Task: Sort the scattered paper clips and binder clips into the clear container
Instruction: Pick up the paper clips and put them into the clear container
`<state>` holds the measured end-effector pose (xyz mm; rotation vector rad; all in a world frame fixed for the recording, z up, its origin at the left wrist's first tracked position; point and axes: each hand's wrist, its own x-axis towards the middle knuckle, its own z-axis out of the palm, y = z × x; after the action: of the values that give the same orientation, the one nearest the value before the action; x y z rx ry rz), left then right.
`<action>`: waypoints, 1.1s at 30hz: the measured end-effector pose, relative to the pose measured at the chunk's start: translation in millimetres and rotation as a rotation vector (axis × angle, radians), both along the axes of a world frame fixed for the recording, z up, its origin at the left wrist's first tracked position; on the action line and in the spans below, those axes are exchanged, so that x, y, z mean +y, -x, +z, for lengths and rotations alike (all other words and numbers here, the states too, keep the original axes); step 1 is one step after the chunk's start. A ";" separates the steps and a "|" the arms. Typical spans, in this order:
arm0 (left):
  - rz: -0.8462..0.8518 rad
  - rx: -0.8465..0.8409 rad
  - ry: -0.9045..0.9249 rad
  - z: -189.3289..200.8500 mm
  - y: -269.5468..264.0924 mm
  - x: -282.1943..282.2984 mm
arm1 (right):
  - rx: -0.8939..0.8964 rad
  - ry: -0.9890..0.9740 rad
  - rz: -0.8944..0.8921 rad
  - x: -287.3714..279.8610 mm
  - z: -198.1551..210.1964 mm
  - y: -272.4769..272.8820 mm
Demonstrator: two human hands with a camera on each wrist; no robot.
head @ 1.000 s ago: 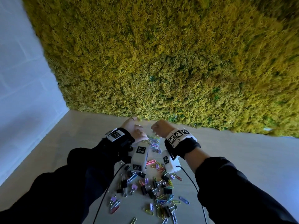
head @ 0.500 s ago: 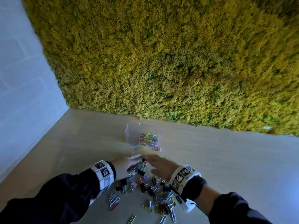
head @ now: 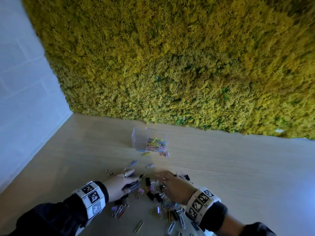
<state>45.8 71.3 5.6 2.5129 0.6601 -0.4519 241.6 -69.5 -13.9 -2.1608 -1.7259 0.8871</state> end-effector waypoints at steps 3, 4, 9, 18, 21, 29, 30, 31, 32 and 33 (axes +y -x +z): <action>0.100 -0.140 -0.067 -2.9 0.0 3.0 | -0.159 -0.072 0.046 0.2 -0.6 -8.7; 0.110 -0.170 -0.128 -1.9 -4.1 3.1 | -0.172 -0.094 0.001 4.0 0.9 -9.5; 0.162 -0.101 -0.174 6.7 -38.9 -1.9 | -0.149 -0.056 -0.009 27.8 10.2 -6.2; 0.349 -0.299 -0.010 15.0 -54.4 17.8 | -0.118 0.012 -0.041 47.7 8.1 10.2; 0.505 -0.361 0.022 23.3 -47.6 44.6 | -0.134 0.027 -0.013 55.0 6.4 14.4; 0.583 -0.338 -0.067 13.3 -25.0 81.8 | -0.002 -0.266 -0.369 49.2 15.1 -25.9; 0.562 -0.331 -0.092 13.9 -21.4 80.2 | -0.062 -0.278 -0.429 44.2 18.4 -39.5; 0.531 -0.314 -0.121 15.1 -17.8 77.4 | -0.138 -0.263 -0.464 38.6 21.2 -53.0; 0.487 -0.285 -0.149 16.7 -13.8 73.5 | -0.212 -0.212 -0.484 33.1 22.7 -64.4; 0.422 -0.255 -0.166 18.3 -9.8 68.7 | -0.278 -0.150 -0.494 28.1 24.5 -71.7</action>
<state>55.6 139.9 23.9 2.4272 1.1245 0.0768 313.3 -41.4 10.6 -2.5236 -1.2091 0.3337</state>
